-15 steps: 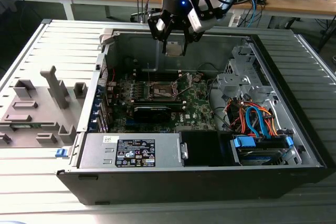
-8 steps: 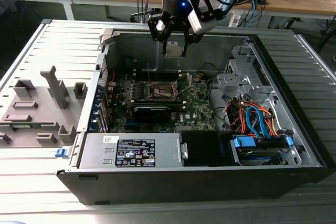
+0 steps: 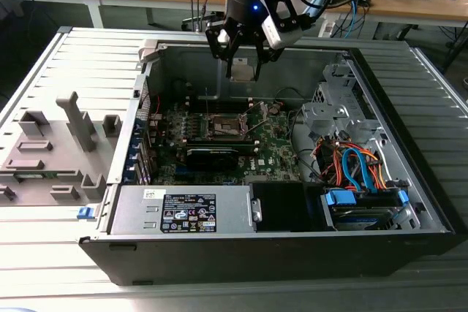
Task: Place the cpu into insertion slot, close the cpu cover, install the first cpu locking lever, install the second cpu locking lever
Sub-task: 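Place the cpu into insertion slot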
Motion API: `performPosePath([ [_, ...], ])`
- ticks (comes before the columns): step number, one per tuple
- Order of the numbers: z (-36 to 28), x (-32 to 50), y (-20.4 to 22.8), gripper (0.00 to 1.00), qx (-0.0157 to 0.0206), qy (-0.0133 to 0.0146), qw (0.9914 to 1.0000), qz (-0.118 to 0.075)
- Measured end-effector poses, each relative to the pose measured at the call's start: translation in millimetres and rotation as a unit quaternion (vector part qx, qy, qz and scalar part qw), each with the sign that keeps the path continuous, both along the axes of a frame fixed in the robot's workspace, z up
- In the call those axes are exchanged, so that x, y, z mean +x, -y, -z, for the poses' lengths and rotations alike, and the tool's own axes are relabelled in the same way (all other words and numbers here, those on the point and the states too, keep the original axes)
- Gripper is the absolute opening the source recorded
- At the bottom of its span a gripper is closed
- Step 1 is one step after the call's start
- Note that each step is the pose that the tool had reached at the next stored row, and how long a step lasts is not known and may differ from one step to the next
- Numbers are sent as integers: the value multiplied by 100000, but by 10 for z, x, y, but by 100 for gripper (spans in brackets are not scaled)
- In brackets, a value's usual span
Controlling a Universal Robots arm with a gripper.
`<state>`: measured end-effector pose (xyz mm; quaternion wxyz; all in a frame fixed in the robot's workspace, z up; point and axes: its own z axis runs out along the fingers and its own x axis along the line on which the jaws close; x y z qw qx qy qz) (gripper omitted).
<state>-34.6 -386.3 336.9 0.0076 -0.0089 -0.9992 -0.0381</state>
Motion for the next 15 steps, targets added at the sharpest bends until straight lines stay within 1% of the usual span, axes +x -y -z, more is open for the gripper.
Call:
performPosePath([
  [7,10,0,26,55,-86,2,100000,-1],
  [11,18,0,57,55,-174,1,100000,-2],
  [15,19,0,62,55,-223,0,100000,1],
])
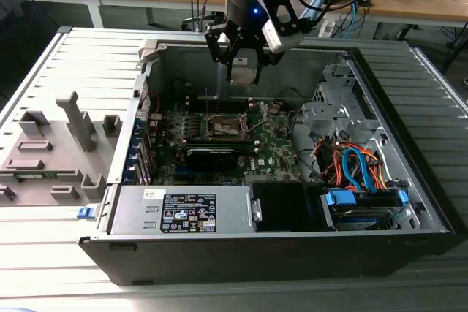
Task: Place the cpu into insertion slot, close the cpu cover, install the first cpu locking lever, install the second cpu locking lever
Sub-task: 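Place the cpu into insertion slot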
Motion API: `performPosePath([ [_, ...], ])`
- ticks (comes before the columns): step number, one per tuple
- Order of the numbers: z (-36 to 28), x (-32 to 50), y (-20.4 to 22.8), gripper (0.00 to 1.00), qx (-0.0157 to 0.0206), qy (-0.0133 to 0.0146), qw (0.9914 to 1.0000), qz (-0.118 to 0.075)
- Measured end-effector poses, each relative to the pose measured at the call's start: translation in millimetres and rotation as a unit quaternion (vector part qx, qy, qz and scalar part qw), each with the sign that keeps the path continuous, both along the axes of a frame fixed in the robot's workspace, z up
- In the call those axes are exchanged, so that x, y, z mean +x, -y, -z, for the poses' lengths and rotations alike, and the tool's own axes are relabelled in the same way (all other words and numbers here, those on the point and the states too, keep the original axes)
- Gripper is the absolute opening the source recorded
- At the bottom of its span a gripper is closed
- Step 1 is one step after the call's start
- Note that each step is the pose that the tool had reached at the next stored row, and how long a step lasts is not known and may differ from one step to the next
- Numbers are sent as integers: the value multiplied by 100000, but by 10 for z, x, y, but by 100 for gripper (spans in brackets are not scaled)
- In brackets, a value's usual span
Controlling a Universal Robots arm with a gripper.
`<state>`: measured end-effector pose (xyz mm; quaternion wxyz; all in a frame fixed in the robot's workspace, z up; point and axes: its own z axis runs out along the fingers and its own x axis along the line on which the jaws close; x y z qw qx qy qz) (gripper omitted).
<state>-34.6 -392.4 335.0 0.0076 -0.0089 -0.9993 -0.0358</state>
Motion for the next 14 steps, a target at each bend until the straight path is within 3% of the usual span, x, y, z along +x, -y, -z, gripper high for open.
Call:
performPosePath([
  [14,2,0,0,55,-9,0,99996,921],
])
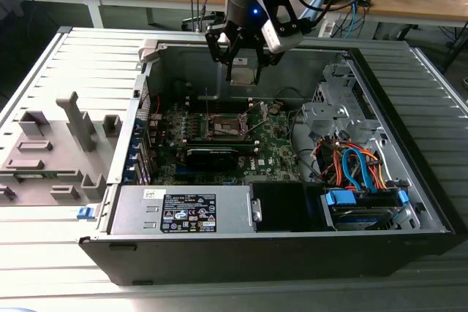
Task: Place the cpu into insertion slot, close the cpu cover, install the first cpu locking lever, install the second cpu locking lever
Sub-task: 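Place the cpu into insertion slot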
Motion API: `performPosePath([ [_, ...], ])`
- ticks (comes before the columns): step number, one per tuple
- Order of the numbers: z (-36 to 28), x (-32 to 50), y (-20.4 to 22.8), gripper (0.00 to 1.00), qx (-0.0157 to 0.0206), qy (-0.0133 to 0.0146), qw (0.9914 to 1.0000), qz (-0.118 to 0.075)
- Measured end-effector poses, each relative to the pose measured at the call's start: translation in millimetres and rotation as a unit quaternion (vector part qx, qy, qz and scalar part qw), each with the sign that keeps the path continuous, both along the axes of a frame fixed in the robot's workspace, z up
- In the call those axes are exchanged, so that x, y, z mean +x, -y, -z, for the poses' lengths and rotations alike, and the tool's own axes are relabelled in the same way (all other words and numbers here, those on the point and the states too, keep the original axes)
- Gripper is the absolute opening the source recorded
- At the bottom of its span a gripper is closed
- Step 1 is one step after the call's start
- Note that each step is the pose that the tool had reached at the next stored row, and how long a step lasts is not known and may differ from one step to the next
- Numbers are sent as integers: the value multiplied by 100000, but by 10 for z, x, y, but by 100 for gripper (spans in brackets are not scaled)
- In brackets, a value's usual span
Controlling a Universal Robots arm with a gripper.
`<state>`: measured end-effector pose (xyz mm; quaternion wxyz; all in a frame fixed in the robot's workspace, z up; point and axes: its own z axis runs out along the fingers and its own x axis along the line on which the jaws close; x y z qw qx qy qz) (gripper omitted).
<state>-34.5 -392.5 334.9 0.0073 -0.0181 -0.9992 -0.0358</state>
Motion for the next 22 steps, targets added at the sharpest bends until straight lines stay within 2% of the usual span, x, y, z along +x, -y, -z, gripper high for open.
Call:
performPosePath([
  [9,2,0,0,55,-195,2,99981,1941],
  [22,4,0,0,55,-497,4,99948,3199],
])
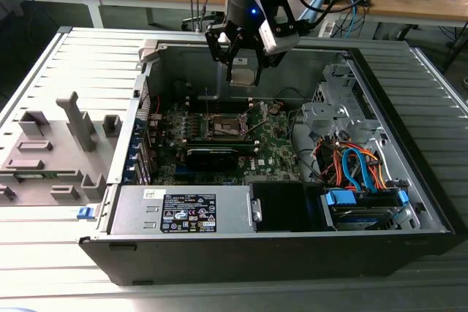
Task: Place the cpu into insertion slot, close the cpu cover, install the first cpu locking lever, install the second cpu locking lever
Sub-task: 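Place the cpu into insertion slot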
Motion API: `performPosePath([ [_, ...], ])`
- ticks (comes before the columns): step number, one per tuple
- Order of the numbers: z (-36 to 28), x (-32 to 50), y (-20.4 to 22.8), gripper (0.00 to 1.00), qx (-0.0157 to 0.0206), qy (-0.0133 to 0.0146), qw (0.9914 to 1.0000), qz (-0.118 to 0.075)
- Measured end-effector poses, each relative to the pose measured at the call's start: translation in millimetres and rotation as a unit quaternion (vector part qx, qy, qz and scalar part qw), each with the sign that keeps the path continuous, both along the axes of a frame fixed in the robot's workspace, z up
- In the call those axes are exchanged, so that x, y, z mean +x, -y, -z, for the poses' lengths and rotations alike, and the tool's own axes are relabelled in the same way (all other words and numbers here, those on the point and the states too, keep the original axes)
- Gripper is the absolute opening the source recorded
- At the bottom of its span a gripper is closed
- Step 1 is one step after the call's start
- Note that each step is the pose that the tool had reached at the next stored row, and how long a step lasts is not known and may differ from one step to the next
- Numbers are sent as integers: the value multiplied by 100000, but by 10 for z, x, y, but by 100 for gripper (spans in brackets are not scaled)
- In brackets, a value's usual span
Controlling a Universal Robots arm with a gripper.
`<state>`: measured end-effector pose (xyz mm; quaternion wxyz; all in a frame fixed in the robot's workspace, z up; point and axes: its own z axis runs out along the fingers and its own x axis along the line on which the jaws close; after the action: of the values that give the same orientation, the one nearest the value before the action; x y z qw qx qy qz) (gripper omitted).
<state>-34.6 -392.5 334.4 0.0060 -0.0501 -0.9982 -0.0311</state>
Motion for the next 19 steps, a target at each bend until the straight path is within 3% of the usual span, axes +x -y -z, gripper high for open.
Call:
performPosePath([
  [19,5,0,0,55,-476,-1,99971,2354],
])
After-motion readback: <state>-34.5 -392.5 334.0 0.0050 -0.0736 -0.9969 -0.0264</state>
